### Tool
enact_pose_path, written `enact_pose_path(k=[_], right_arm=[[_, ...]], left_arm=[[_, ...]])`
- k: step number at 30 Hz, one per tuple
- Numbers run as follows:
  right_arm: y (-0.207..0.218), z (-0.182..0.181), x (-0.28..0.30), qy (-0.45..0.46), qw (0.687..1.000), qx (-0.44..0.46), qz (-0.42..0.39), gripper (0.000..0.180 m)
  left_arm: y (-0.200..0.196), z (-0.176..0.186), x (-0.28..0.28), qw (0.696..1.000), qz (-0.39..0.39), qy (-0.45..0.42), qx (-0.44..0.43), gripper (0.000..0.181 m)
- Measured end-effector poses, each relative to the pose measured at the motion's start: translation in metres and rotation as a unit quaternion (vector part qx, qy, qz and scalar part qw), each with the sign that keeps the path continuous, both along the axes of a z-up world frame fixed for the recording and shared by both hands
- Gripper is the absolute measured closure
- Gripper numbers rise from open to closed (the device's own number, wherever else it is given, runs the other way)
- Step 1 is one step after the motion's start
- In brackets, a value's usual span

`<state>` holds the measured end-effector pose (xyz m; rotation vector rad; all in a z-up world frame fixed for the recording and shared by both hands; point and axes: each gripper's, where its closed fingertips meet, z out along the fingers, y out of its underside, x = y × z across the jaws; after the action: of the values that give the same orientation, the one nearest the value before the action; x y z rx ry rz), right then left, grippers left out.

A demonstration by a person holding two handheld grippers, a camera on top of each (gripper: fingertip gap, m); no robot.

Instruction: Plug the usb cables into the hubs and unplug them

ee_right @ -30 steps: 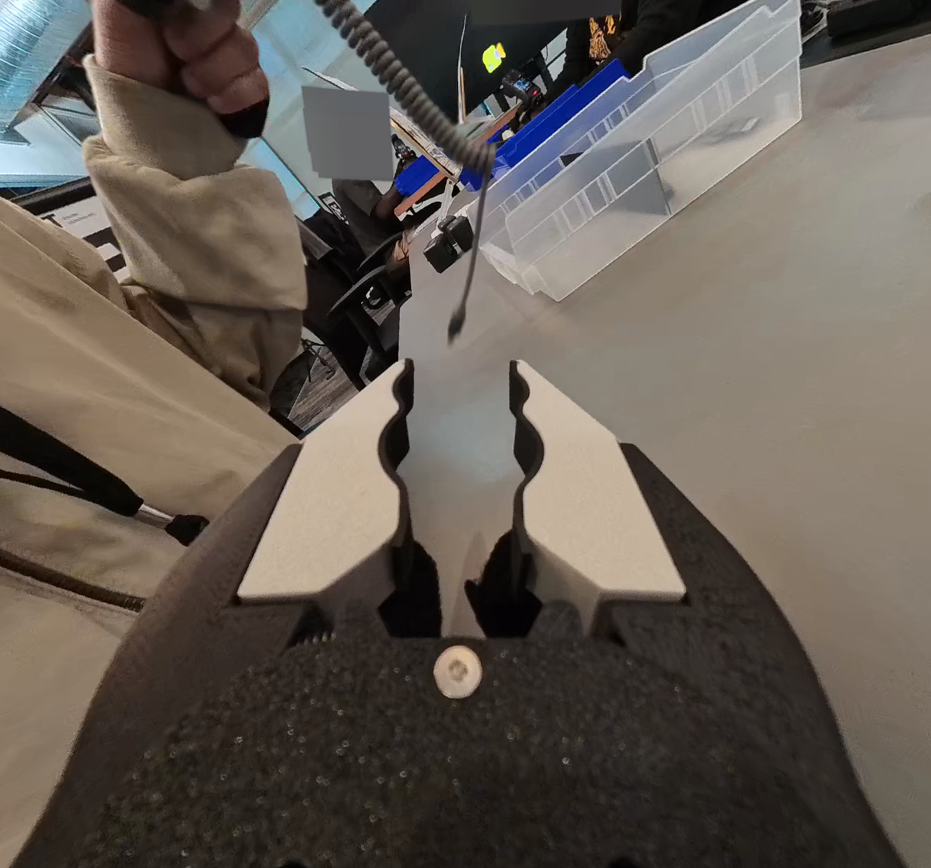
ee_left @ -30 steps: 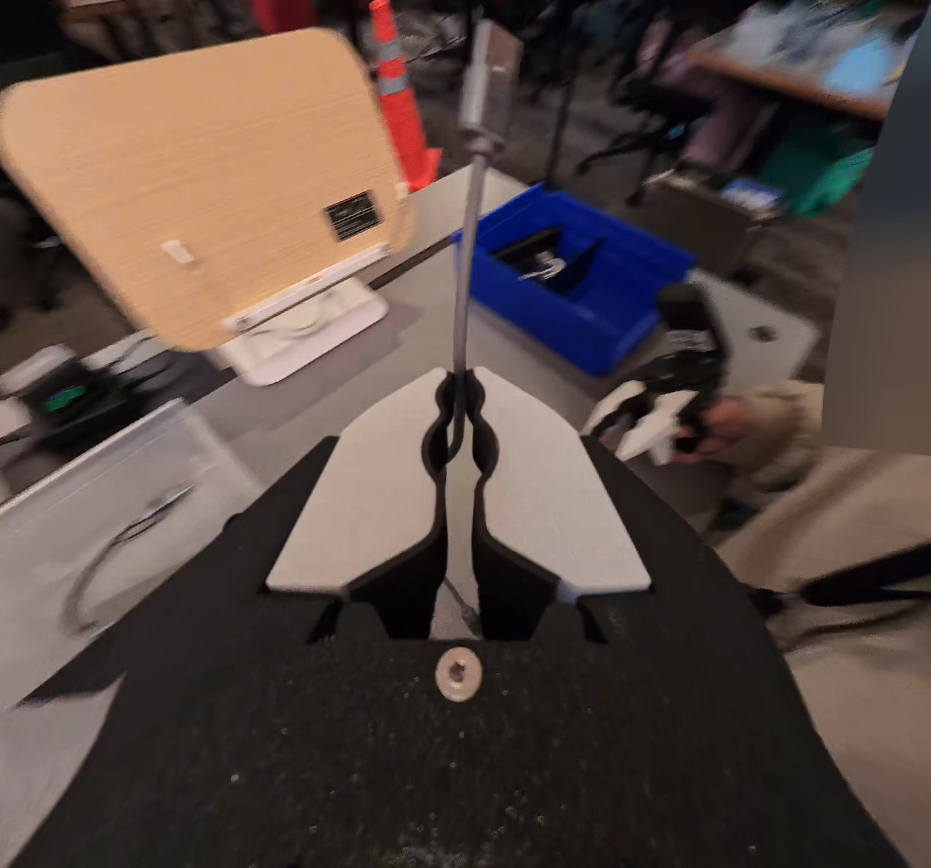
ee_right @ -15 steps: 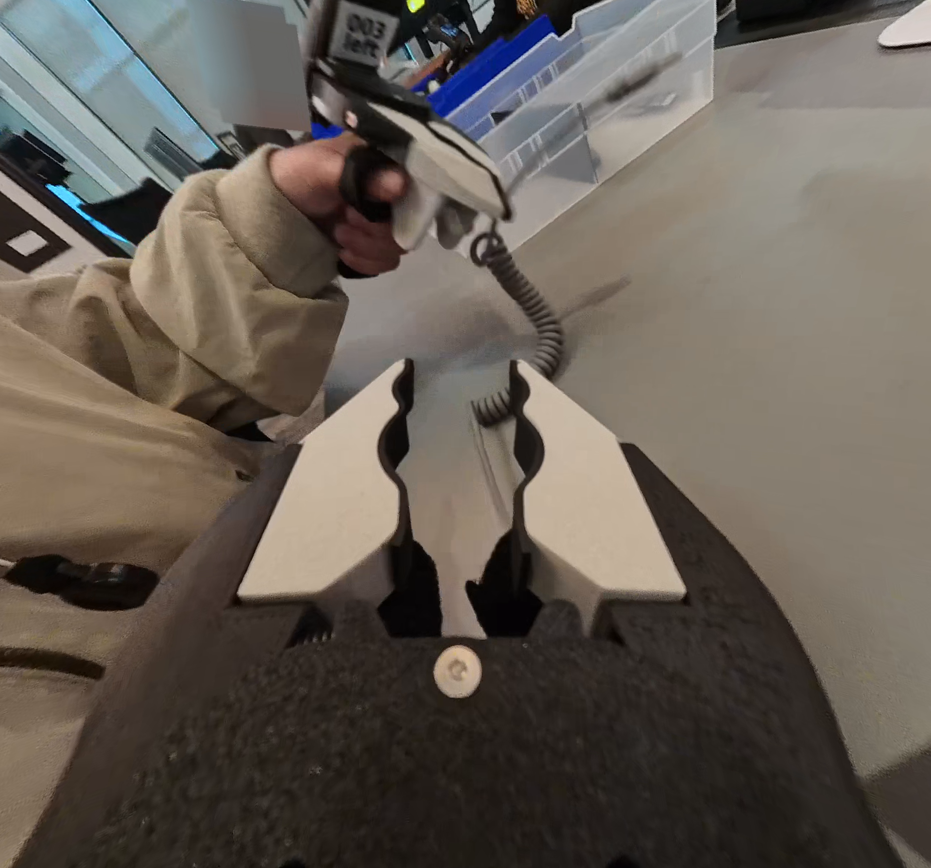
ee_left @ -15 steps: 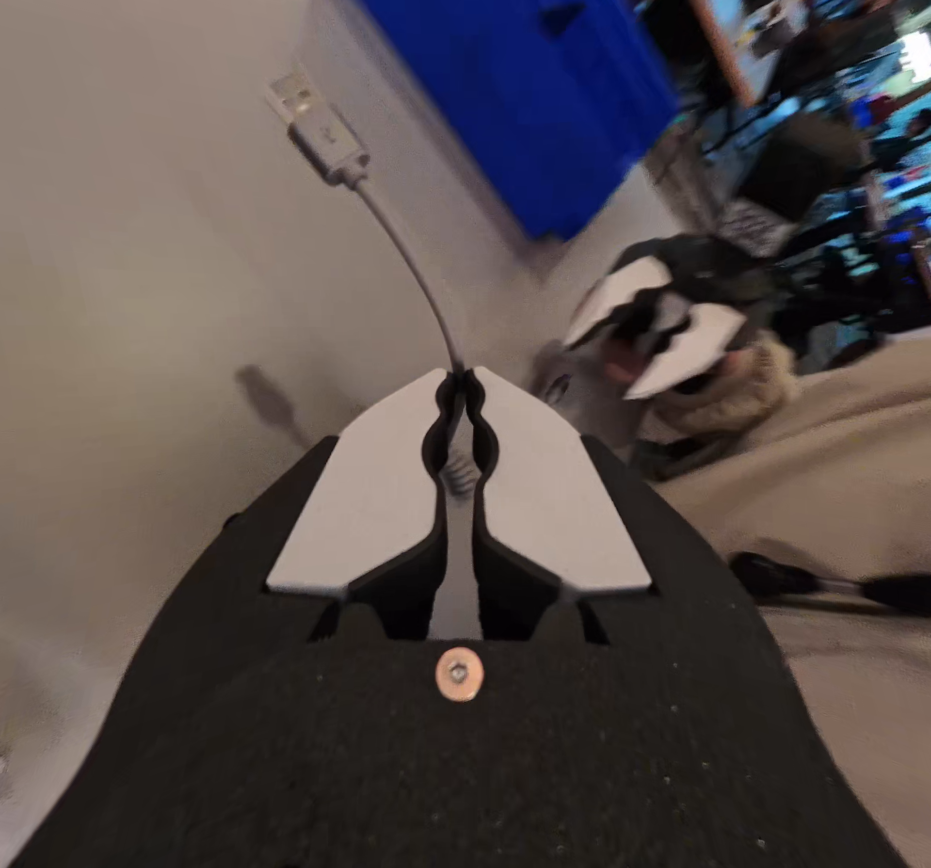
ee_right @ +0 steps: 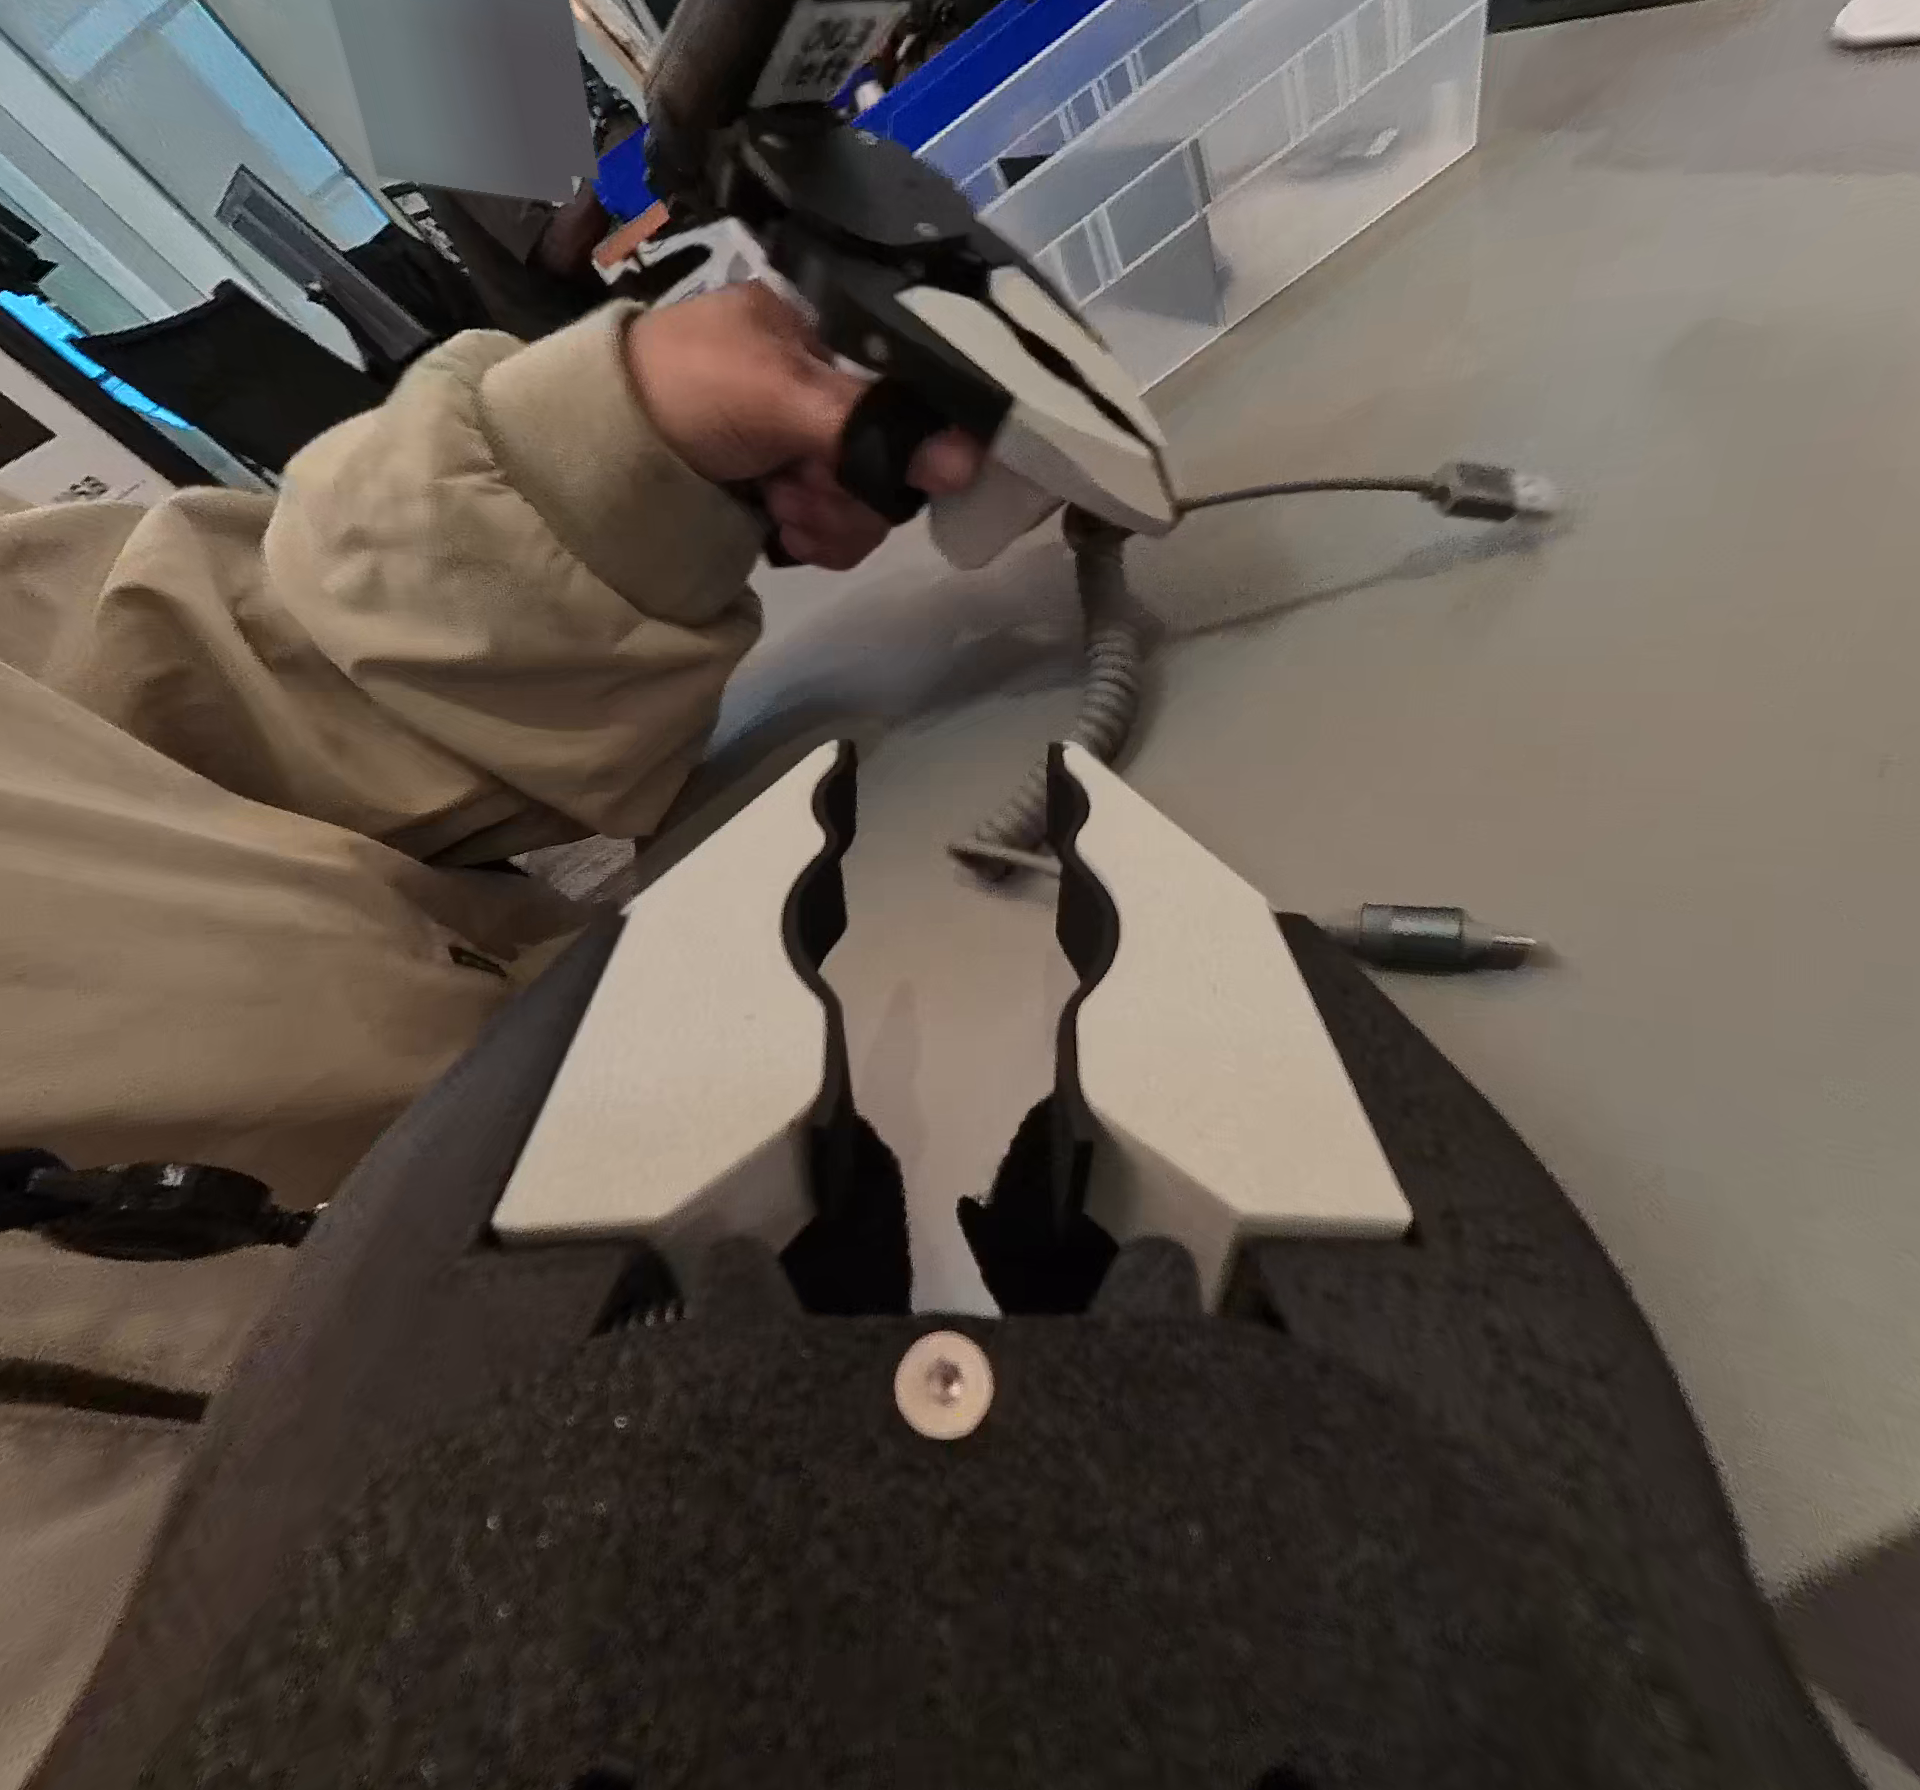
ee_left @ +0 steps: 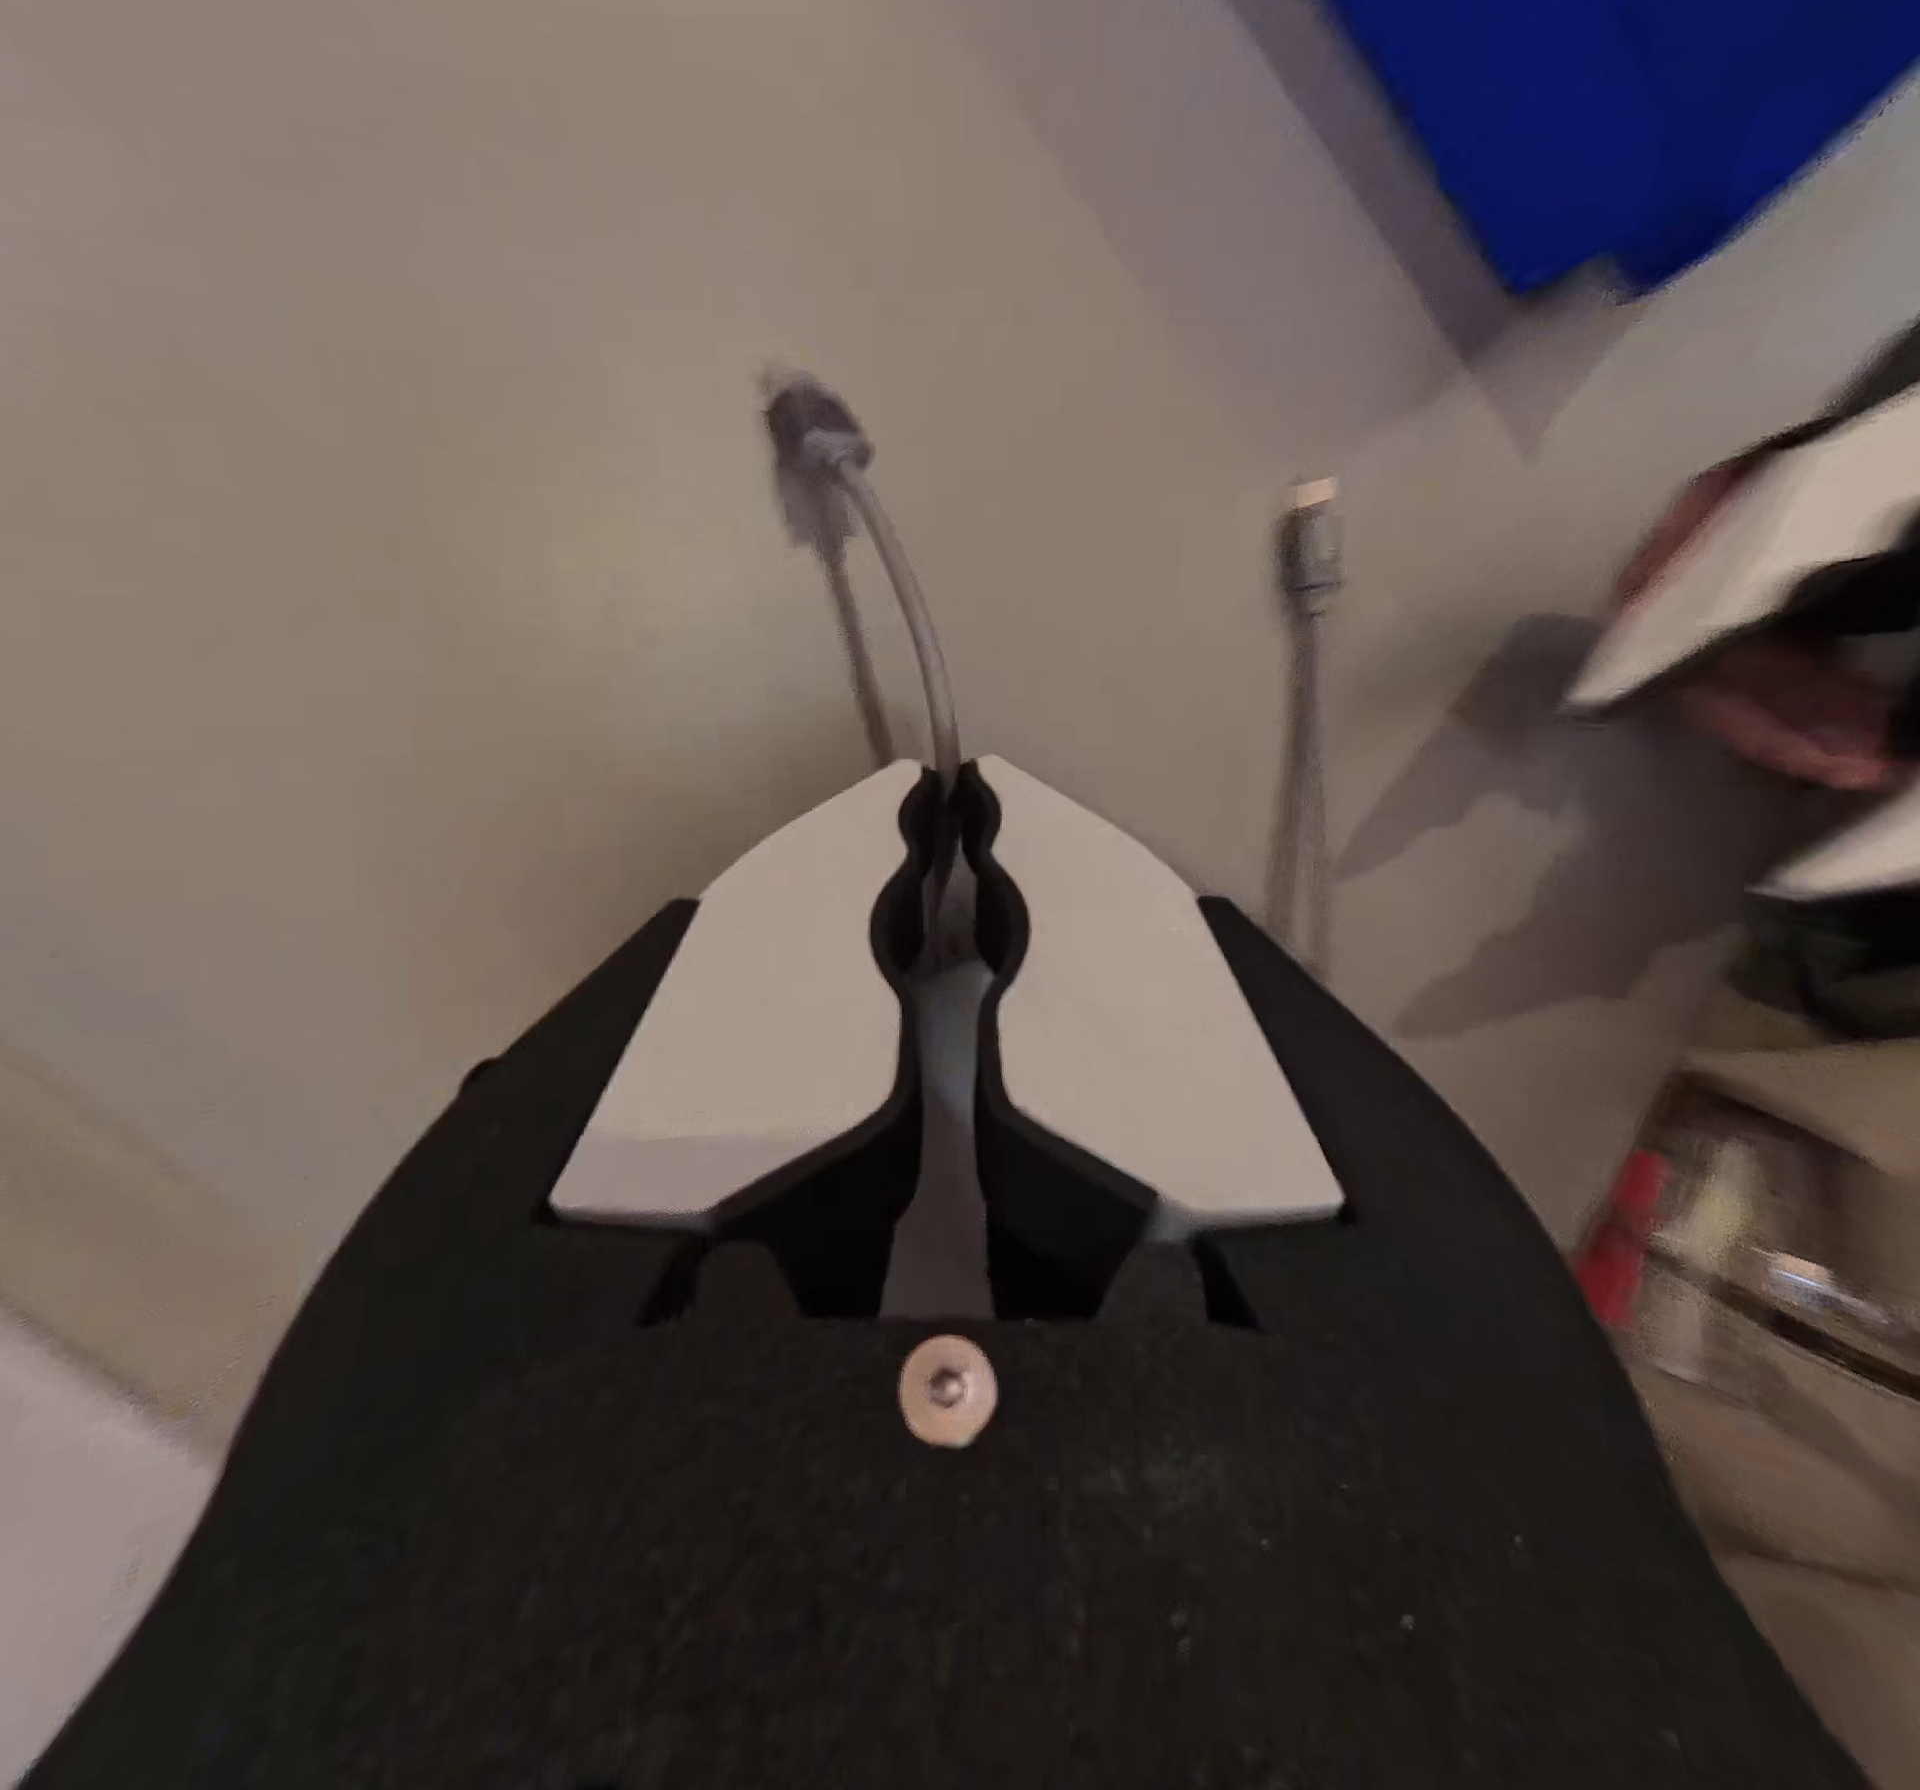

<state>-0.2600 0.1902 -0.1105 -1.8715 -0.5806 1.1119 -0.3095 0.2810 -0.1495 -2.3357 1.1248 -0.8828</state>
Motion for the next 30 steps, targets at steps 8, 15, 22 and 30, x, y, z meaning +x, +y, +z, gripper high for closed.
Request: enact_pose_path(k=[8,15,22,30], right_arm=[[0.047,0.012,0.049,-0.176,0.957,0.164,-0.162,0.14],[0.054,0.019,0.005,-0.12,0.984,0.121,-0.045,0.138],[0.067,0.034,-0.003,-0.217,0.935,0.268,-0.084,0.133],[0.029,0.086,-0.044,0.173,0.977,0.094,0.085,0.142]], left_arm=[[-0.05,0.044,0.01,0.976,-0.059,-0.16,-0.134,0.177],[-0.067,0.061,0.005,0.967,-0.09,-0.192,-0.141,0.177],[-0.086,0.09,-0.003,0.923,-0.112,-0.301,-0.212,0.177],[-0.092,0.107,-0.012,0.89,-0.122,-0.361,-0.251,0.178]])
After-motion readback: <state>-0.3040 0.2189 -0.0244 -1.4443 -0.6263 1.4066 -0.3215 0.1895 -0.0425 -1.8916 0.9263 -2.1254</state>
